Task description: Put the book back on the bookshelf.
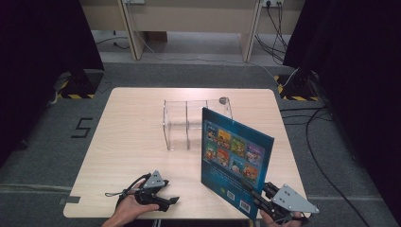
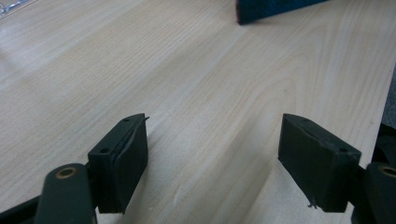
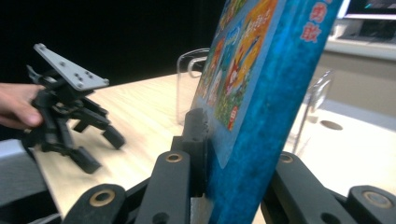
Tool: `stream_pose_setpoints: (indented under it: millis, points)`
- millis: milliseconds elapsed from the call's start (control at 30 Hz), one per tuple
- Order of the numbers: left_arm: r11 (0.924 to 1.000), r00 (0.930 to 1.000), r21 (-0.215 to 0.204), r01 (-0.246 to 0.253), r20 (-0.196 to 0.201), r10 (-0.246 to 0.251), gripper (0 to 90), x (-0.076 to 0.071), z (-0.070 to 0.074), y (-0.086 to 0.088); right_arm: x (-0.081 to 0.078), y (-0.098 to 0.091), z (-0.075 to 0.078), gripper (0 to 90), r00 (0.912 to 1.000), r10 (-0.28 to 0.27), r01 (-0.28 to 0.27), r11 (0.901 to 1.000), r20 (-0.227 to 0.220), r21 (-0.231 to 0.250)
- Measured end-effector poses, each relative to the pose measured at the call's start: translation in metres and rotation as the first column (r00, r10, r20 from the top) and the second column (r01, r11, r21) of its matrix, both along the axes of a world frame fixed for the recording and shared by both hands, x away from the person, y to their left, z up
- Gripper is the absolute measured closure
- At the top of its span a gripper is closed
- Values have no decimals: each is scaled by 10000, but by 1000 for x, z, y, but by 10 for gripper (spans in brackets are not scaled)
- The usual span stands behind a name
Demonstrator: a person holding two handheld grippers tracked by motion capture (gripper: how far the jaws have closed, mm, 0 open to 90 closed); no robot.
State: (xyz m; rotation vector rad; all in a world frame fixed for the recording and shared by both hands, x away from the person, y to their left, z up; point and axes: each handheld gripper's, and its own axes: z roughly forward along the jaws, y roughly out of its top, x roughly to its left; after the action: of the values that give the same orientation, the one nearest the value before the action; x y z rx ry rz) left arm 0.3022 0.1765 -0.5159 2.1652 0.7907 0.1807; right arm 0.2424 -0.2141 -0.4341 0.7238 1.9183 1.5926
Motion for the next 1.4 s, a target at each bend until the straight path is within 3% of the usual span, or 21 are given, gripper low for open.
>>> stream_pose_setpoints:
  millis: [133, 233, 433, 767, 933, 1100, 1233, 1400]
  points:
    - [10000, 10000, 61, 76, 10, -76, 237, 0, 0, 0, -1, -1, -3, 820, 9998, -195, 194, 9997, 81, 146]
    - [10000, 10000, 44, 72, 12, -72, 236, 0, 0, 0, -2, -3, -4, 830, 9991, -408, 409, 9991, 122, -123]
    - [9999, 9999, 68, 111, 20, -111, 233, 0, 0, 0, -1, -13, -11, 832, 9965, -776, 793, 9954, -319, 547]
    - [9999, 9999, 14, 118, 56, -118, 229, 0, -1, 0, -2, -18, -20, 825, 9935, -818, 876, 9935, -795, 731]
    - [9999, 9999, 3, 114, 72, -114, 228, 0, -1, -1, -1, -17, -26, 819, 9898, -905, 952, 9947, -1103, 387]
    - [9999, 9999, 26, 133, 91, -134, 226, 0, -1, -1, -1, -17, -27, 811, 9898, -898, 932, 9953, -1101, 262]
    - [9999, 9998, 49, 136, 107, -136, 225, -1, -1, -1, -2, -16, -26, 802, 9925, -886, 887, 9961, -841, -27]
    - [9998, 9998, 30, 173, 115, -173, 224, -1, -1, -1, -1, -11, -21, 760, 9960, -780, 787, 9968, -431, 155]
